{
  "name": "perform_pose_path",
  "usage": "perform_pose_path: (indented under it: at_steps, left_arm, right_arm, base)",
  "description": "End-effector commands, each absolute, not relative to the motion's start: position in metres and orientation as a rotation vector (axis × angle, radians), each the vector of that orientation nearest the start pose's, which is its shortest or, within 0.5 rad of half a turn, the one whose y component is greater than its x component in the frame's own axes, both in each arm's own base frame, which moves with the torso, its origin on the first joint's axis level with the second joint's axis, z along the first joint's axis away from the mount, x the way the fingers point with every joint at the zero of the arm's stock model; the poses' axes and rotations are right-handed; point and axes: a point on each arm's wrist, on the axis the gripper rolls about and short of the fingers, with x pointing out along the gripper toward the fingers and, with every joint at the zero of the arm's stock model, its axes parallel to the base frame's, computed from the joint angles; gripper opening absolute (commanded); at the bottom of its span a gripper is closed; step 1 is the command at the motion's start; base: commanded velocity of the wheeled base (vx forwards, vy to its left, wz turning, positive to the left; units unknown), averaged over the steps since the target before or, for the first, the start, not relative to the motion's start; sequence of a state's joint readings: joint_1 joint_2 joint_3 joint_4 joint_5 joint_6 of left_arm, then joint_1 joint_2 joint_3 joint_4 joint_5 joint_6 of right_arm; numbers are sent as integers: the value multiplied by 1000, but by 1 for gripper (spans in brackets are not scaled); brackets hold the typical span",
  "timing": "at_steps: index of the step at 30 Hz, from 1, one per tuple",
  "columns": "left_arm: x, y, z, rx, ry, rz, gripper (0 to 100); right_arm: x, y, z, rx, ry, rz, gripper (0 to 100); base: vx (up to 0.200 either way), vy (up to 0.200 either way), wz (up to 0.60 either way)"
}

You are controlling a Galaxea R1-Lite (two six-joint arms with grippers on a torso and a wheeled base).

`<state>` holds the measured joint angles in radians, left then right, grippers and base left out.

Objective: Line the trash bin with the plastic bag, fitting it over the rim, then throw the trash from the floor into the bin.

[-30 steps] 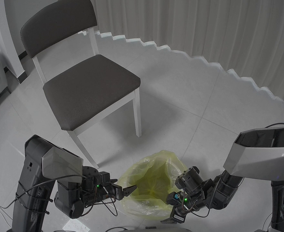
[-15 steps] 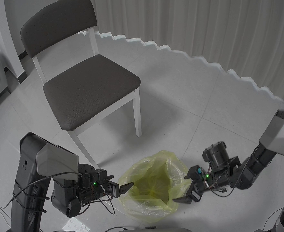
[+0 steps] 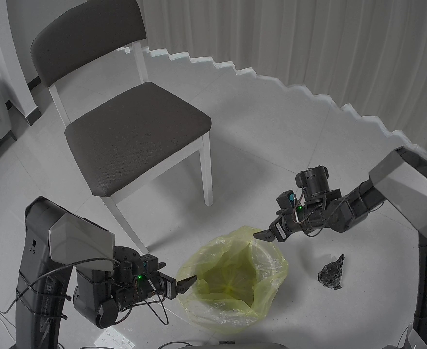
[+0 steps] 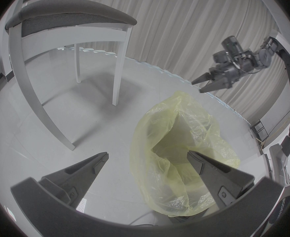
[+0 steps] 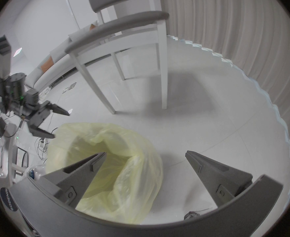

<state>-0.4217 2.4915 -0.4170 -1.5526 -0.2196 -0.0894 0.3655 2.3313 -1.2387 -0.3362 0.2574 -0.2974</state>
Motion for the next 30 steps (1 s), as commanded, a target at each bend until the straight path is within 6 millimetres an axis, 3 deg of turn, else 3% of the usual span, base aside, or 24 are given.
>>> perform_pose_path:
  at_steps: [1,6,17,30]
  left_arm:
    - [279,-132,-60,-20,544,-603,100]
    - [279,-132,-63,-18,551,-602,100]
    - [284,-115,-83,73,582,-571,100]
    - [306,-121,-81,181,670,-540,100]
  right_arm:
    - [438,156,-39,-295,797,624,100]
    - [450,155,-55,-304,813,588,100]
    - [473,156,-50,-322,854,497,100]
    - [468,158,-42,-331,906,501,100]
  base:
    - [0,0,0]
    - [0,0,0]
    - [0,0,0]
    - [0,0,0]
